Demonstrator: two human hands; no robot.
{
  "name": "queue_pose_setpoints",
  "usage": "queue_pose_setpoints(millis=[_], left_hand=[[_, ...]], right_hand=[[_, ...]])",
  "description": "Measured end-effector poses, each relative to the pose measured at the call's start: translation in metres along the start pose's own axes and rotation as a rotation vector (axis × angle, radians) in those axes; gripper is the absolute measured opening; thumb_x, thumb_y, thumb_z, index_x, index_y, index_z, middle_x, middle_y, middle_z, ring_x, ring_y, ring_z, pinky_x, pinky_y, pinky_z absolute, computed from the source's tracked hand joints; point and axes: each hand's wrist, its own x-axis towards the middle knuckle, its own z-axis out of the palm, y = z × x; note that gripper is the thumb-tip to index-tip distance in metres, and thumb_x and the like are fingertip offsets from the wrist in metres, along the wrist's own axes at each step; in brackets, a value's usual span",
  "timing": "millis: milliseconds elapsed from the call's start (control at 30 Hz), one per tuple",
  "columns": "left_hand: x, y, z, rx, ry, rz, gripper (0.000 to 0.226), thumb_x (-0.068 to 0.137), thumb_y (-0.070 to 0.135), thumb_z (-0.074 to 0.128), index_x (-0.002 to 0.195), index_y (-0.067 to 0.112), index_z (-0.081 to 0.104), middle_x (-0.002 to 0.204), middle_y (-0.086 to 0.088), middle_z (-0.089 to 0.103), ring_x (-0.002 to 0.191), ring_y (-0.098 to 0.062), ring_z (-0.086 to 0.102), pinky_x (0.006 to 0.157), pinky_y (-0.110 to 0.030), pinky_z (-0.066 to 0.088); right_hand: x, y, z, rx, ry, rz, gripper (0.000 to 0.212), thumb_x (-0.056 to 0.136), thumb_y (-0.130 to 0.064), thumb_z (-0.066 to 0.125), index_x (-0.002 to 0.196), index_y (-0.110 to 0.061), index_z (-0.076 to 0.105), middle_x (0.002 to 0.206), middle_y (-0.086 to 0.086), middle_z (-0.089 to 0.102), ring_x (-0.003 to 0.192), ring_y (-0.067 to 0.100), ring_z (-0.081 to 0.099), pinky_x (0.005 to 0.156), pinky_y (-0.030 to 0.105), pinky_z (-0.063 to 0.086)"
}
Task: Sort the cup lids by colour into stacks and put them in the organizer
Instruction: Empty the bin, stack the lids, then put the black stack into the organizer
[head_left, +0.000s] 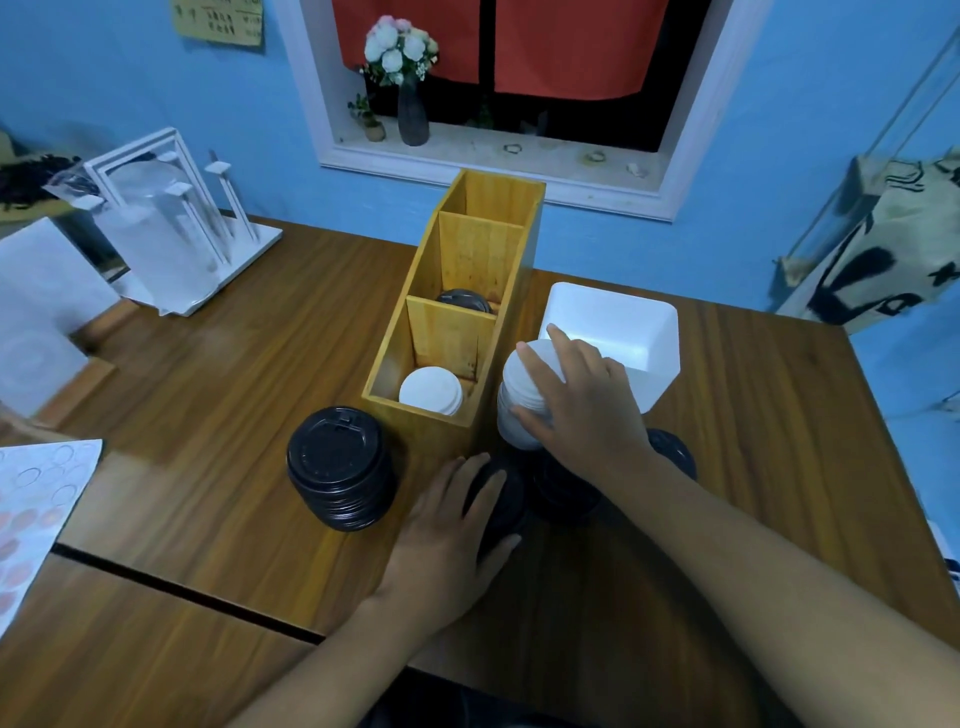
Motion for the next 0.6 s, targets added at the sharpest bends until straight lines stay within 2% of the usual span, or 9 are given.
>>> queue_pose_setpoints(millis=[133, 333, 500, 600], left_hand=[[0.000, 0.000, 0.000, -0.001, -0.016, -0.002, 0.062, 0.102, 0.053, 0.056, 0.148, 0.012, 0.053, 0.158, -0.010, 0.040, 0.147, -0.031, 0.039, 0.109, -0.050, 0.046], [0.002, 0.000, -0.005, -0.082, -0.014, -0.031, 0.065, 0.099, 0.054, 0.061, 0.148, 0.013, 0.051, 0.157, -0.007, 0.040, 0.146, -0.026, 0.040, 0.111, -0.045, 0.045], [0.004, 0.001, -0.008, -0.159, -0.021, -0.100, 0.077, 0.093, 0.059, 0.065, 0.151, 0.013, 0.044, 0.159, -0.002, 0.037, 0.147, -0.019, 0.038, 0.118, -0.035, 0.039], [0.004, 0.000, -0.008, -0.209, -0.041, -0.126, 0.084, 0.088, 0.061, 0.070, 0.152, 0.013, 0.042, 0.158, 0.001, 0.036, 0.146, -0.017, 0.037, 0.119, -0.032, 0.036]], right_hand=[[-0.002, -0.001, -0.001, 0.001, -0.007, 0.014, 0.068, 0.093, -0.063, 0.049, 0.149, -0.026, 0.040, 0.155, 0.013, 0.042, 0.132, 0.032, 0.048, 0.099, 0.050, 0.046], [0.001, 0.003, -0.011, 0.145, -0.027, 0.062, 0.070, 0.093, -0.070, 0.039, 0.149, -0.027, 0.039, 0.161, 0.006, 0.035, 0.142, 0.029, 0.037, 0.109, 0.053, 0.039], [-0.004, 0.010, -0.024, 0.265, 0.028, 0.107, 0.074, 0.089, -0.068, 0.053, 0.149, -0.027, 0.039, 0.161, 0.004, 0.033, 0.143, 0.028, 0.036, 0.111, 0.050, 0.034], [-0.035, 0.015, -0.029, 0.431, 0.140, 0.149, 0.066, 0.090, -0.053, 0.063, 0.144, -0.021, 0.043, 0.152, 0.002, 0.045, 0.136, 0.022, 0.043, 0.109, 0.043, 0.037]])
